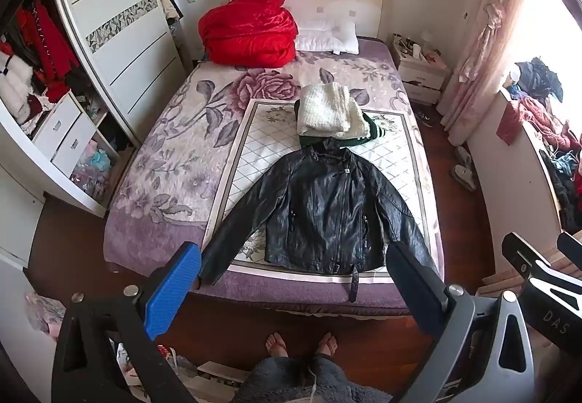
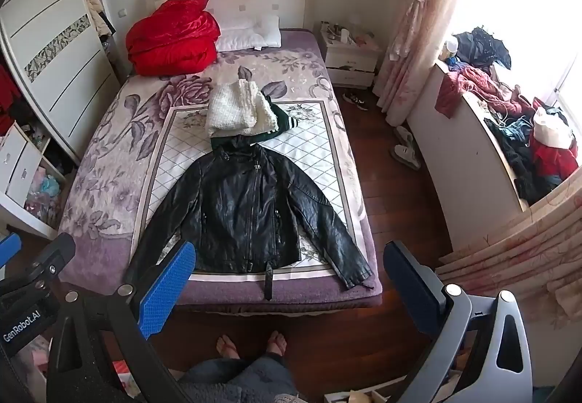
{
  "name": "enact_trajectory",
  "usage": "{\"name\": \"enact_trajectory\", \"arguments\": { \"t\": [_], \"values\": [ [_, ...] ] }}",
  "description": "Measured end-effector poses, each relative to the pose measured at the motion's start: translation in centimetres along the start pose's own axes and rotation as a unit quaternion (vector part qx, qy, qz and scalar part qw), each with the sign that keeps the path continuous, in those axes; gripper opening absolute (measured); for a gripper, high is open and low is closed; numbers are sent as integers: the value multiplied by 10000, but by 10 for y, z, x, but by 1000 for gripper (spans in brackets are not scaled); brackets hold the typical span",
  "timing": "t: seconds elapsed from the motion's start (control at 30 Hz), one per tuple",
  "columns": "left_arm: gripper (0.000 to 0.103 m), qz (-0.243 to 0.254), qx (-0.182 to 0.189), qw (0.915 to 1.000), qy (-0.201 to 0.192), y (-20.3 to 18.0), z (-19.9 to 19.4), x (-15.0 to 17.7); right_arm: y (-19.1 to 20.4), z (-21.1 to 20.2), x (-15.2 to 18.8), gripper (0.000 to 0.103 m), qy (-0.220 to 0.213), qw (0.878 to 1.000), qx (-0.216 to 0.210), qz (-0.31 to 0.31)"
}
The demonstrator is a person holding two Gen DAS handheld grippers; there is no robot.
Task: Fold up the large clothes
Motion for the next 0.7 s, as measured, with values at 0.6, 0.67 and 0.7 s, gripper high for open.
{"name": "enact_trajectory", "arguments": {
  "t": [0.6,0.67,0.7],
  "values": [
    [103,-9,74,9999,-110,-3,-13,-4,8,-19,-12,103,-75,10000,22,-22],
    [103,-35,100,9999,-108,-1,-14,-4,10,-22,-15,103,-84,10000,24,-27],
    [103,-30,95,9999,-112,-1,-15,-5,9,-21,-14,103,-81,10000,26,-36]
  ]
}}
Point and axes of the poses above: each gripper's, at about its wrist camera, not at the fingertips, and z roughly the way its jaws point, y to its left, x to its underside, the point moved 8 cm from there along z, roughly the way its jaws point, and after that the axes turned 1 degree about -z, right-handed, at the moved point
